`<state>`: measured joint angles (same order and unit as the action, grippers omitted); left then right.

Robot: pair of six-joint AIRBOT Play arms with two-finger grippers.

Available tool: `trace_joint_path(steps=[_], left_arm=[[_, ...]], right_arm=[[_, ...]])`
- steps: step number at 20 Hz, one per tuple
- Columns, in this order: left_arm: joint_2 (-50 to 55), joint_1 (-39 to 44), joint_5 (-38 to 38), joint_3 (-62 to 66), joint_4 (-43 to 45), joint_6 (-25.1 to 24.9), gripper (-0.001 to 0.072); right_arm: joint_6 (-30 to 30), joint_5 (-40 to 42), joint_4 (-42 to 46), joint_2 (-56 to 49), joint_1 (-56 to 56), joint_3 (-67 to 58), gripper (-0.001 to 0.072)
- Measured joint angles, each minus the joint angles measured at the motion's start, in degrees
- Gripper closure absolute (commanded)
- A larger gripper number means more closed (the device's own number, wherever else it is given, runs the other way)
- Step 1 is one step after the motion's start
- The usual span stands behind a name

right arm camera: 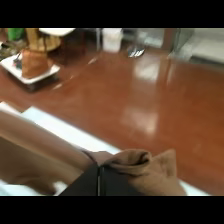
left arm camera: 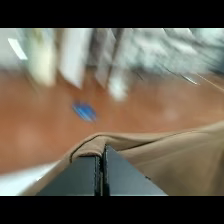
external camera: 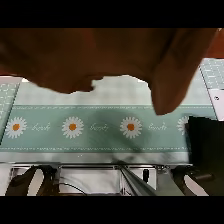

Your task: Fold the shirts.

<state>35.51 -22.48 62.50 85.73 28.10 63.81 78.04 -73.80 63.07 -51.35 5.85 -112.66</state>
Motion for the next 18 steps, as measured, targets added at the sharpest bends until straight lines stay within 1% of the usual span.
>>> trace_joint_path(steps=[4,9,13,16,18], left_arm=[[-5.4,-2.2,-0.3,7.4,2.3,0.5,0.0691],[-8.9,-1.6,2.7,9.0,4.0,0.9,0.0691],[-9.3,-0.4,3.7,4.1,4.3,1.0,0.0691],[-8.7,0.0,4.0,-4.1,4.4,0.8,0.0691],[-7.3,0.8,3.7,-11.1,4.6,0.4,0.0691]], right_arm=[[0.2,-4.9,3.0,5.6,0.0,-4.3,0.0685],[1.1,-12.2,4.1,9.4,0.0,-4.9,0.0685],[1.3,-14.3,4.2,9.0,0.0,1.3,0.0685],[0.9,-13.9,3.0,5.7,0.0,7.9,0.0685],[-0.1,-12.0,1.0,1.7,0.0,12.0,0.0685]])
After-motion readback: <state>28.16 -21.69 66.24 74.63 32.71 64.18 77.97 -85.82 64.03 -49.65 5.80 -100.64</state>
